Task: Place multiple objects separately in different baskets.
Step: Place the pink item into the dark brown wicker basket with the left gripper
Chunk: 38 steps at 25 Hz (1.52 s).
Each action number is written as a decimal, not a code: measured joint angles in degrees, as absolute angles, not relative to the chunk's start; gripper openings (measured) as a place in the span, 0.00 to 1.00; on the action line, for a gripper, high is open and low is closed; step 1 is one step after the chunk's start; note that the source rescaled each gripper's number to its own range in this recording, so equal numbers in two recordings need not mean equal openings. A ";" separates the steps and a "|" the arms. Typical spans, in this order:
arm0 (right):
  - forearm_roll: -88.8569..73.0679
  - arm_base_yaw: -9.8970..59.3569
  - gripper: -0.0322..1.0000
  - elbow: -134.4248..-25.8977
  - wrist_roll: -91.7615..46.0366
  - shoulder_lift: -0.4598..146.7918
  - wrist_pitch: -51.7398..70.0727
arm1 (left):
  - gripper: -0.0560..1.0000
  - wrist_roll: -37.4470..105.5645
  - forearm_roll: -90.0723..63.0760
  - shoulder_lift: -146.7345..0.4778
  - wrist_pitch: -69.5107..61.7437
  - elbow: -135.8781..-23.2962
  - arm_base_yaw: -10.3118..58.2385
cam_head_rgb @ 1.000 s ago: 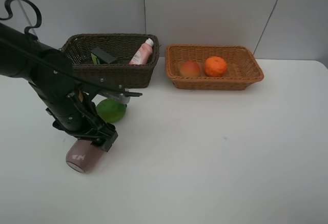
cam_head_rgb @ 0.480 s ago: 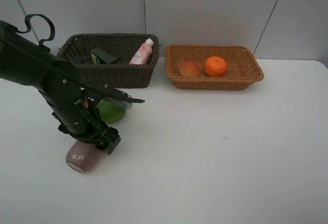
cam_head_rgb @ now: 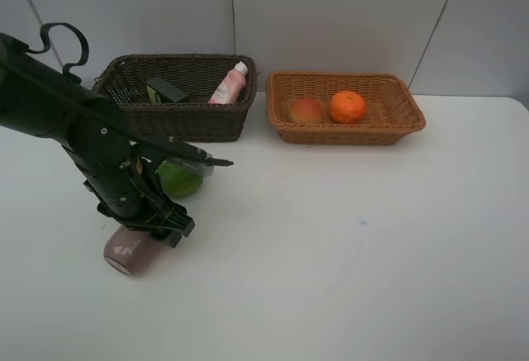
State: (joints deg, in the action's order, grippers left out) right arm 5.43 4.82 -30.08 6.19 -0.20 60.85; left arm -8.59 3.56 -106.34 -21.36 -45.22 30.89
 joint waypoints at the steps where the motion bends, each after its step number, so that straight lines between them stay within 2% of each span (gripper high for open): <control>1: 5.43 4.82 0.79 -30.08 6.19 -0.20 60.85 | 0.75 -8.59 3.56 -106.34 -21.36 -45.22 30.89; 17: 5.43 4.82 0.79 -30.08 6.19 -0.20 60.85 | 0.75 -8.59 3.78 -105.65 -21.53 -45.17 30.89; 27: 5.43 4.82 0.79 -30.08 6.19 -0.20 60.85 | 0.75 -8.59 2.95 -92.50 -26.13 -45.75 30.89; 33: 5.43 4.82 0.79 -30.08 6.19 -0.20 60.85 | 0.75 -8.59 3.21 -88.90 -31.85 -55.54 30.89; 38: 5.43 4.82 0.79 -30.08 6.19 -0.20 60.85 | 0.75 -8.59 7.23 -88.98 -30.07 -64.44 30.89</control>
State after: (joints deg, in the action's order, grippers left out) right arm 5.43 4.82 -30.08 6.19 -0.20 60.85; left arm -8.59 7.23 -88.98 -30.07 -64.44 30.89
